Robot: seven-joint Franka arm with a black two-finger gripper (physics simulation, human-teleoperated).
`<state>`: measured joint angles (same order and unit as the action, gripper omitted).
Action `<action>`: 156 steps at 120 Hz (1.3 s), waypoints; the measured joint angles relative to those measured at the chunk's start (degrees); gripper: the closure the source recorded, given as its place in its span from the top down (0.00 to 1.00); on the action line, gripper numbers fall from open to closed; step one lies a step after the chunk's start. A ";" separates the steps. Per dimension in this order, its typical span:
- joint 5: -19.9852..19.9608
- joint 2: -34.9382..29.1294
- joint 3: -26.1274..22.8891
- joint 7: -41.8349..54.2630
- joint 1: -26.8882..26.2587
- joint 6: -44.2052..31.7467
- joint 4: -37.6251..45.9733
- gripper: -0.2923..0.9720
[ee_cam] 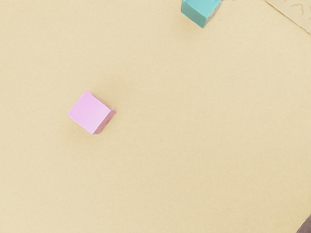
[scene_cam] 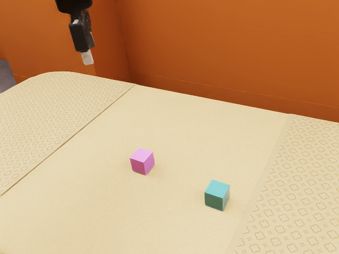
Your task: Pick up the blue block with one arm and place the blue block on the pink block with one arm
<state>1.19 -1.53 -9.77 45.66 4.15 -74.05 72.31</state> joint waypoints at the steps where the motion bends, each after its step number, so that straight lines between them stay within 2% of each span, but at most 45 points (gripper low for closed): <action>1: 0.02 0.02 -0.17 -0.02 -0.15 0.06 0.01 0.77; 20: 0.14 -0.18 -1.42 -0.24 -4.02 1.26 -0.10 0.77; 32: -0.20 -0.59 -3.03 -0.21 -3.71 1.82 0.91 0.77; 44: -0.14 -4.82 -4.25 2.62 -1.74 -2.26 13.46 0.77; 51: -0.11 -8.12 -4.44 5.26 -2.90 -5.04 20.50 0.77; 62: -0.43 -7.74 -5.79 9.25 -5.25 -8.07 24.61 0.77; 76: -1.31 -0.98 -10.86 13.27 -7.34 -11.35 22.80 0.77; 95: -2.19 5.66 -11.58 16.49 -11.35 -16.43 20.80 0.77; 112: -1.95 12.46 -11.57 16.91 -10.87 -18.69 14.98 0.77; 135: 4.06 21.89 -11.11 15.19 -15.24 -20.12 7.63 0.77; 156: 5.98 29.57 -11.14 13.03 -16.37 -21.42 2.25 0.77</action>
<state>7.17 28.04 -20.91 58.69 -12.22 -95.48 74.56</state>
